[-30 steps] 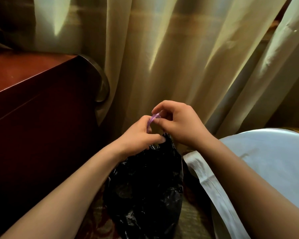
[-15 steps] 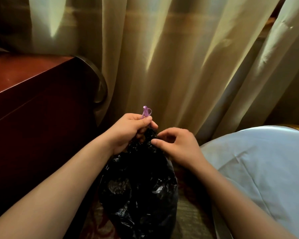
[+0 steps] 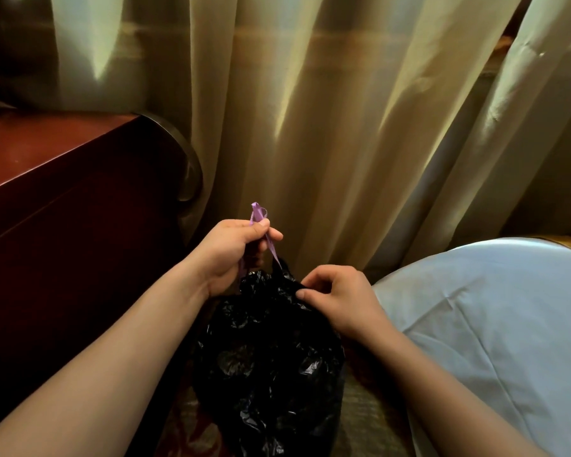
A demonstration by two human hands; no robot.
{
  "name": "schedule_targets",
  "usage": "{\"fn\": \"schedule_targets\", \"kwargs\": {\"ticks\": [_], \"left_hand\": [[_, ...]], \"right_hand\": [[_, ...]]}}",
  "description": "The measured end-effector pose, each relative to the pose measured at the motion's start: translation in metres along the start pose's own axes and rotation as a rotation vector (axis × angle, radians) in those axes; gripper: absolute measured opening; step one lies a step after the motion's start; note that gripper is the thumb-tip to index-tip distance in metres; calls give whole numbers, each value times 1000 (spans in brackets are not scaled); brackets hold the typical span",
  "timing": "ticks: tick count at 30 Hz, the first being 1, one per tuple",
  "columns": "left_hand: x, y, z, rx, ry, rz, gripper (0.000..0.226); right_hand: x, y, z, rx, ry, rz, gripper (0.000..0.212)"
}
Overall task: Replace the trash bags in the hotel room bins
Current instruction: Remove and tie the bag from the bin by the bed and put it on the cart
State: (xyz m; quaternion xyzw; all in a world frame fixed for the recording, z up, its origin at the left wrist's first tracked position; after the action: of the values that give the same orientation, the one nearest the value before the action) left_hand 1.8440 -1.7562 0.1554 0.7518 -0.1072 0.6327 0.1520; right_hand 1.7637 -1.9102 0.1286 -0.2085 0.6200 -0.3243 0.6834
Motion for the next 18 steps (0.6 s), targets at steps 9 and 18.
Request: {"fn": "schedule_targets", "kwargs": {"ticks": [9, 18], "left_hand": [[-7, 8, -2, -106, 60, 112, 35], [-8, 8, -10, -22, 139, 247, 18]], "right_hand": [[-10, -6, 12, -100, -37, 281, 35], [-18, -5, 19, 63, -4, 413, 6]]}}
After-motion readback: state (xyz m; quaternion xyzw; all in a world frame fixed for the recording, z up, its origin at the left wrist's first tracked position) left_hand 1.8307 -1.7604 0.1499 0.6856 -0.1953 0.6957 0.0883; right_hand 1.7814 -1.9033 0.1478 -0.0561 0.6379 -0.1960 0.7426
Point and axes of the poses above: each hand's wrist, its own z-axis towards the middle knuckle, its own y-axis out of the palm, x = y × z, the point moved 9 cm from there along z, towards the middle knuckle, and after that the axes turned 1 degree about x, right-handed, at the moved point
